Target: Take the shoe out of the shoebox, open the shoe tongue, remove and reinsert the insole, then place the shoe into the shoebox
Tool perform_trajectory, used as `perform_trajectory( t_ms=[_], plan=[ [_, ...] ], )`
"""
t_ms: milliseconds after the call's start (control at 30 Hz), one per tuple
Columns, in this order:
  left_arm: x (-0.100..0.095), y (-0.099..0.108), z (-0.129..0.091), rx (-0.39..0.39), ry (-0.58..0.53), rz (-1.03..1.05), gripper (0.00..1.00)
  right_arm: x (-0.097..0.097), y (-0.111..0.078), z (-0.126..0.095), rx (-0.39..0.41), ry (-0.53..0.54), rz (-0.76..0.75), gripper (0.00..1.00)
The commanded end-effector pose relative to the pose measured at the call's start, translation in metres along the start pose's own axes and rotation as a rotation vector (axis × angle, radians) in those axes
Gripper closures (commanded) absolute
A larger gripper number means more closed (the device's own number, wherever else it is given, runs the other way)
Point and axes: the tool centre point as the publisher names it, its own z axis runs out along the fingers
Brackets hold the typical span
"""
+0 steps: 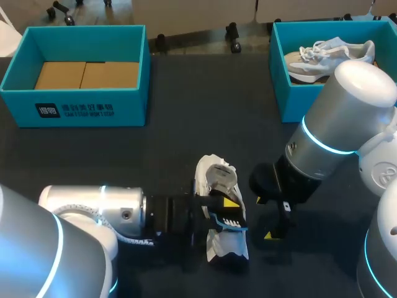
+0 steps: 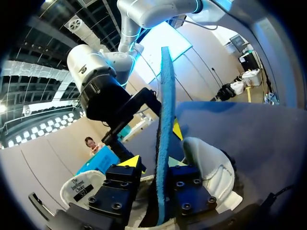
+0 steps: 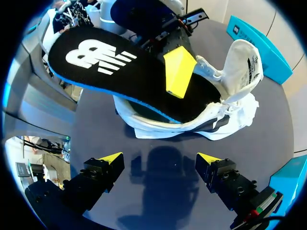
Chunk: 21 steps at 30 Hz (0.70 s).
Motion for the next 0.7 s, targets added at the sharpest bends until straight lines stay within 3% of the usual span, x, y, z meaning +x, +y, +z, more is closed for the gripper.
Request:
perform_trajectory(
  t_ms=[33, 233, 300, 333, 700],
  plan=[
    [0.001, -0.009, -0.011, -0.007, 0.003, 0.006, 0.73, 0.0, 0.0, 0.001, -0.001, 0.0, 0.0, 0.0],
    [0.002, -0.013, -0.013, -0.032, 0.026, 0.018, 0.75, 0.0, 0.0, 0.001, -0.001, 0.0, 0.0, 0.0],
    [0.003, -0.012, -0.011, -0.037, 0.035, 0.02, 0.85, 0.0, 0.0, 0.001, -0.001, 0.0, 0.0, 0.0],
    [0.003, -0.011, -0.01, -0.039, 0.043, 0.027, 0.99, 0.0, 0.0, 0.001, -0.001, 0.0, 0.0, 0.0],
    [0.013, -0.004, -0.002, -0.039, 0.049, 0.105, 1.0, 0.0, 0.0, 0.001, -0.001, 0.0, 0.0, 0.0]
  ],
)
